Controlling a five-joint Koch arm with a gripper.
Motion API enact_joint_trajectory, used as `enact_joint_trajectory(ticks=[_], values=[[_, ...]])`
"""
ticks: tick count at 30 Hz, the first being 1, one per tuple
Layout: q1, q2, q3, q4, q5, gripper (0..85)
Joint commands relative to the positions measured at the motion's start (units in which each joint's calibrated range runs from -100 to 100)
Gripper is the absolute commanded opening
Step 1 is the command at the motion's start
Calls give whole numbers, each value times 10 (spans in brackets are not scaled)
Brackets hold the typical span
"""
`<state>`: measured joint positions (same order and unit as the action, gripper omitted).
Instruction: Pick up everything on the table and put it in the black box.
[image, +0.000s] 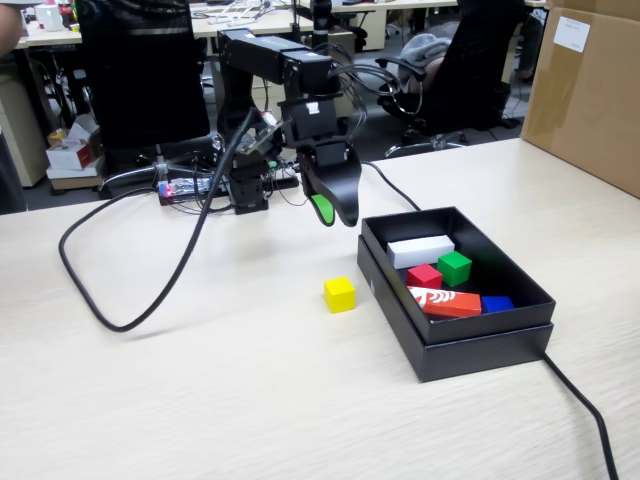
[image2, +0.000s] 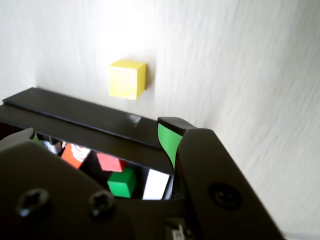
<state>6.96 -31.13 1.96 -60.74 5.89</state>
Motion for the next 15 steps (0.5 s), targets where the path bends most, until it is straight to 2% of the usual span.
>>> enact_joint_trajectory(ticks=[1,15], values=[[-6,-39,-3,10,-4,483],[-8,32,-70,145,-5,476]])
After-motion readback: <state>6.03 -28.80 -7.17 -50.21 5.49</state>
